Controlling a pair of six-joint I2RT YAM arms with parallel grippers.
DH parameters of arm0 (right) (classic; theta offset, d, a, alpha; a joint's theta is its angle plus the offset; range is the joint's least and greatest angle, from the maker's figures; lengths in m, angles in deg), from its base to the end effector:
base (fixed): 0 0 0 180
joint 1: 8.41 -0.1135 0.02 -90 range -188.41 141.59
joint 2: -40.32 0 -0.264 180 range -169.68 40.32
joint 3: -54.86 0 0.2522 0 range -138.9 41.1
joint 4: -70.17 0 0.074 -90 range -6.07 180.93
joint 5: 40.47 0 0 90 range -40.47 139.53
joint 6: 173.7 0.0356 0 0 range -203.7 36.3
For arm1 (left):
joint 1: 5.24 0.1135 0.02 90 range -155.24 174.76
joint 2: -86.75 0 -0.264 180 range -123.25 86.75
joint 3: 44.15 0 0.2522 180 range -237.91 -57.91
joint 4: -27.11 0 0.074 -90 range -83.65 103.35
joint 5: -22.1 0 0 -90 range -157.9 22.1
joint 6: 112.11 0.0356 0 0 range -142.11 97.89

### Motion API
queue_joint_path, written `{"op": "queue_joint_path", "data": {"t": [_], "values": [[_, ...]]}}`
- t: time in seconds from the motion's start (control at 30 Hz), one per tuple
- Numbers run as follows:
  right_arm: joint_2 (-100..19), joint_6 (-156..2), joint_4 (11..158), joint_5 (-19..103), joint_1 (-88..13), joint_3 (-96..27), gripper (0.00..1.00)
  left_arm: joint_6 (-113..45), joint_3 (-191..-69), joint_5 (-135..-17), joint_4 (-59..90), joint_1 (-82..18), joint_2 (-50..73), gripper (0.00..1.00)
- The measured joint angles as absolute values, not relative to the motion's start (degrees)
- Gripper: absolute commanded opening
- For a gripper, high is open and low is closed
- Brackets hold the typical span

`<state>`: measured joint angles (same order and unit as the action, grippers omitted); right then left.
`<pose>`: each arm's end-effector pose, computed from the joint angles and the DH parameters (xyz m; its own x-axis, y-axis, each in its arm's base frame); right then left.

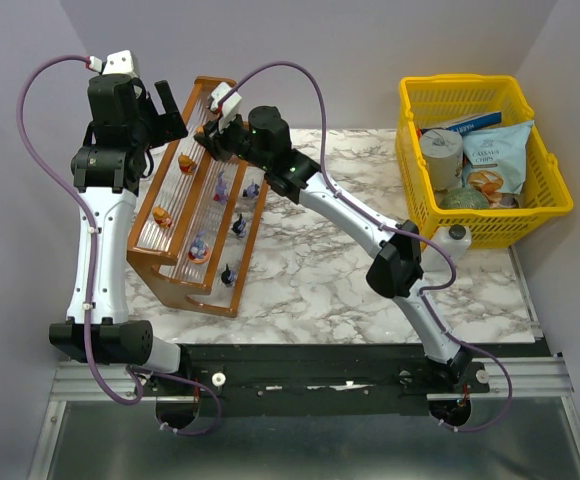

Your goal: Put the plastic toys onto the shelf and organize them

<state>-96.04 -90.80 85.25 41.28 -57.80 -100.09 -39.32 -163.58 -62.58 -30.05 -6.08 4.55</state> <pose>0.3601 0.4278 0.3828 0.1439 -0.0201 -0.9894 -0.8331 0.5371 -0.1321 0.2879 -0.0009 0.4903 -0.3041 -0.2902 -0.9074 -0.1702 0.9537 -0.2480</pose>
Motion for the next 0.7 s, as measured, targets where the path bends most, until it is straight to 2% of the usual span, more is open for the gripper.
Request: {"op": "queue_joint_path", "data": {"t": [0.53,0.7], "values": [[-96.2,-90.8,85.3,41.3,-57.8,-100.2,0.47,-39.3,-163.6,-62.7,-30.0,-6.1,4.2,0.99],[-96.2,-91.1,85.3,41.4,-57.8,-100.2,0.57,-39.3,-163.6,-63.8,-30.0,-6.1,4.2,0.99]]}}
